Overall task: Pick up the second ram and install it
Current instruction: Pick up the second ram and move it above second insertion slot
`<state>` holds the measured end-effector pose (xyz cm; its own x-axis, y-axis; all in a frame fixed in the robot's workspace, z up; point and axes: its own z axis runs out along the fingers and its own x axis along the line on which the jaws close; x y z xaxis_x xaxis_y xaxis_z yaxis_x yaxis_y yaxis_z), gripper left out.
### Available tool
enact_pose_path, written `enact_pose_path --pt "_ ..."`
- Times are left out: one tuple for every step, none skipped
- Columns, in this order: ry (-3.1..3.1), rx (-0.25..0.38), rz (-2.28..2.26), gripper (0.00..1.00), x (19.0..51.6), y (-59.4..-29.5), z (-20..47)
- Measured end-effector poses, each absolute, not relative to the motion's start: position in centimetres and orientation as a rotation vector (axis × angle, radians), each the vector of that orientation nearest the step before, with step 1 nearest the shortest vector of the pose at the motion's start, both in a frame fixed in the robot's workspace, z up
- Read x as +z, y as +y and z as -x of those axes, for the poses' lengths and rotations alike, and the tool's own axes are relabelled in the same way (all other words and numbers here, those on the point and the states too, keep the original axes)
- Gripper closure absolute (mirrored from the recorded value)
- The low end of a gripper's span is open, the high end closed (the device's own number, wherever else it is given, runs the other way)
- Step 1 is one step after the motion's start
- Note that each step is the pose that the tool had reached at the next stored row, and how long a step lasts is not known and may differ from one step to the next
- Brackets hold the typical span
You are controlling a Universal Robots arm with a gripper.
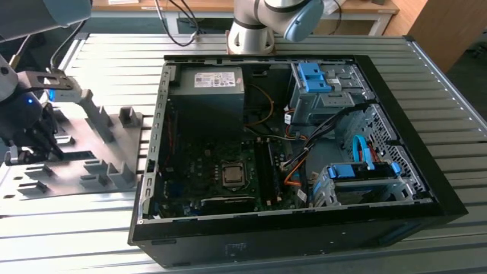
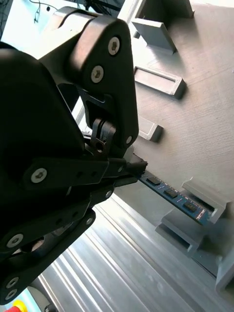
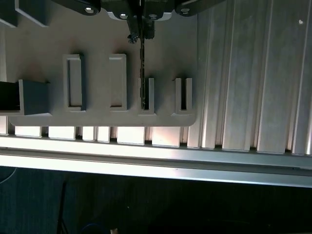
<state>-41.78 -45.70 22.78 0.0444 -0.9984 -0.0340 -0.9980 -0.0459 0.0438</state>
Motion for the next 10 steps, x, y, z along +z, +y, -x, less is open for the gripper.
enact_pose_path --pt "-2.164 -0.086 -2.264 0.86 23.0 -45.7 41.8" --pt "-2.164 -0.086 -2.264 0.86 23.2 -45.7 41.8" --pt "-2.164 -0.086 -2.264 0.86 23.4 -45.7 41.8" --pt "-2.164 -0.086 -2.264 0.86 23.5 -45.7 41.8" --pt "-2.164 -0.086 -2.264 0.86 23.7 -45.7 41.8" --pt "-2.164 -0.086 -2.264 0.86 23.8 -45.7 41.8" --pt "-2.164 -0.086 -2.264 0.86 23.8 -45.7 41.8" --pt "-2.164 -0.086 -2.264 0.86 23.9 -45.7 41.8" --pt "-2.164 -0.086 -2.264 0.86 24.1 -45.7 41.8" --pt "-2.164 -0.086 -2.264 0.86 24.2 -45.7 41.8"
